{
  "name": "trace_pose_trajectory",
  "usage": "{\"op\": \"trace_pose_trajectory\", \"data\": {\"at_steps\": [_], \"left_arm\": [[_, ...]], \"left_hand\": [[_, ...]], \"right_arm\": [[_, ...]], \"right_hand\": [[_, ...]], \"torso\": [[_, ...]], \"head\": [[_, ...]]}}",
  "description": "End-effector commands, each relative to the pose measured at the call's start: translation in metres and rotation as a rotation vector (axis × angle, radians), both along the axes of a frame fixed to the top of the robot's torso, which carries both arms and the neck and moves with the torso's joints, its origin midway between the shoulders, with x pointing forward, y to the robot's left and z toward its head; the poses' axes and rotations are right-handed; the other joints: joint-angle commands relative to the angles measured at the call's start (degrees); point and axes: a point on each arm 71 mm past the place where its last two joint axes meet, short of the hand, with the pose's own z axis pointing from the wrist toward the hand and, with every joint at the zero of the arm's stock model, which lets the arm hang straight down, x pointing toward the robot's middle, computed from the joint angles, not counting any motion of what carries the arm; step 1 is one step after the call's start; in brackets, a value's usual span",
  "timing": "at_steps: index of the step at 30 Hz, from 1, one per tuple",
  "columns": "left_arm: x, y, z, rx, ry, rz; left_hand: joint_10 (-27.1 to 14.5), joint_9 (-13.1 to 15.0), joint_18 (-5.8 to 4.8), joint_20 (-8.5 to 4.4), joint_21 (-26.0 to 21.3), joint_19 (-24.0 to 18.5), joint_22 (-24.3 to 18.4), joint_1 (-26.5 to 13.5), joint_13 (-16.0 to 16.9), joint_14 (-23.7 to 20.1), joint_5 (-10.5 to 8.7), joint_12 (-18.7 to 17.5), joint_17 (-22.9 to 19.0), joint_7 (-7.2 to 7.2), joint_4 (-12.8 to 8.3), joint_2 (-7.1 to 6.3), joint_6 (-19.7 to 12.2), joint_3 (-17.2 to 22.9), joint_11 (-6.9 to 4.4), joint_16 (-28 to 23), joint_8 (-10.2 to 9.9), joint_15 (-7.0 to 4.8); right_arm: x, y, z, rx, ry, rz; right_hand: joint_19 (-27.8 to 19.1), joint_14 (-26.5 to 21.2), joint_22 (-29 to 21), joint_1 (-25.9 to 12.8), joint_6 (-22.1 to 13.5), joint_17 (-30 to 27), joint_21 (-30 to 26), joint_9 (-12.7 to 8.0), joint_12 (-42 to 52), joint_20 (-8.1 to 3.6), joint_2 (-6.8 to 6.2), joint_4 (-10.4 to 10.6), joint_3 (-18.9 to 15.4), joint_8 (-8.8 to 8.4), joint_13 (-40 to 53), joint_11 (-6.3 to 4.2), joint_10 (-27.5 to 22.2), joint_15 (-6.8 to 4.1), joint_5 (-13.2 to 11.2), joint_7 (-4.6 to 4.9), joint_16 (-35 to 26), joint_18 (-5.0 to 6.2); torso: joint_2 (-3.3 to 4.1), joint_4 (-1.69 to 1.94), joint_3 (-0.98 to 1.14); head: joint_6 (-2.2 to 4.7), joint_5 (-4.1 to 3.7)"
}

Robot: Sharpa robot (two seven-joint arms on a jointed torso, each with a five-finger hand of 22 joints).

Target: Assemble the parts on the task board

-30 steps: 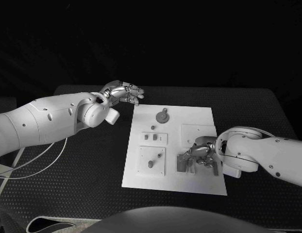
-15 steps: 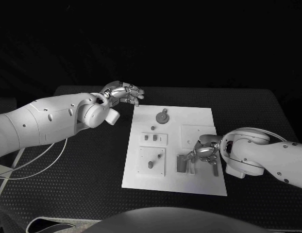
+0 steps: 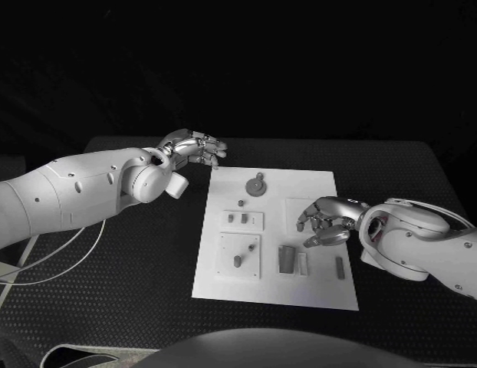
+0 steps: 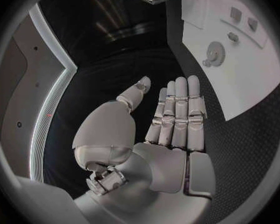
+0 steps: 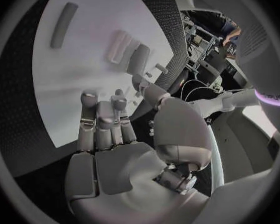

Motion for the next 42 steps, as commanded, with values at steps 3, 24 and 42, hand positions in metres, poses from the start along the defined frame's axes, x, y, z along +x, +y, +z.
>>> {"op": "trace_pose_trajectory", "data": {"at_steps": [3,24,42], "left_arm": [[0.000,-0.001,0.001,-0.012,-0.003,-0.011],[0.001,-0.003,0.000,-0.012,-0.001,-0.014],[0.001,-0.001,0.000,-0.011,0.002,-0.014]], "left_hand": [[0.24,-0.10,0.77,-0.15,-0.33,0.39,0.05,-0.53,-0.09,0.45,0.18,-0.13,0.07,-0.07,0.33,0.05,-0.36,-0.07,0.11,-0.23,0.36,0.09],[0.20,-0.15,0.76,-0.14,-0.37,0.38,0.06,-0.55,-0.11,0.43,0.19,-0.16,0.16,-0.03,0.41,0.20,-0.45,0.00,0.13,-0.32,0.34,0.11],[0.15,-0.20,0.74,-0.11,-0.41,0.35,0.08,-0.66,-0.13,0.40,0.18,-0.18,0.25,0.00,0.58,0.36,-0.52,0.06,0.16,-0.42,0.34,0.14]], "right_arm": [[-0.007,0.017,0.017,0.081,-0.288,0.307],[-0.018,0.036,0.000,-0.045,-0.314,0.466],[-0.034,0.036,-0.027,-0.115,-0.316,0.501]], "right_hand": [[-3.53,-3.57,1.12,9.39,-2.26,0.30,-0.71,-0.10,1.02,2.06,0.04,-0.08,-1.84,-0.43,-0.27,-1.14,-3.14,-0.76,0.07,-1.25,-0.33,2.23],[-11.66,-15.50,1.17,17.47,-7.82,-0.80,-2.12,1.76,10.23,7.07,-1.23,0.11,6.70,1.49,-4.44,0.61,-15.48,1.34,0.19,-6.86,4.54,2.31],[-13.12,-18.22,1.09,16.51,-8.53,-1.82,-0.29,1.89,14.77,7.31,-2.35,0.16,6.67,1.92,-6.40,1.23,-18.46,2.03,0.16,-8.03,8.33,2.31]], "torso": [[0.00,-0.10,0.04],[0.09,0.08,0.06],[0.11,0.12,0.00]], "head": [[-0.03,0.08],[-0.01,-0.42],[-0.35,-0.35]]}}
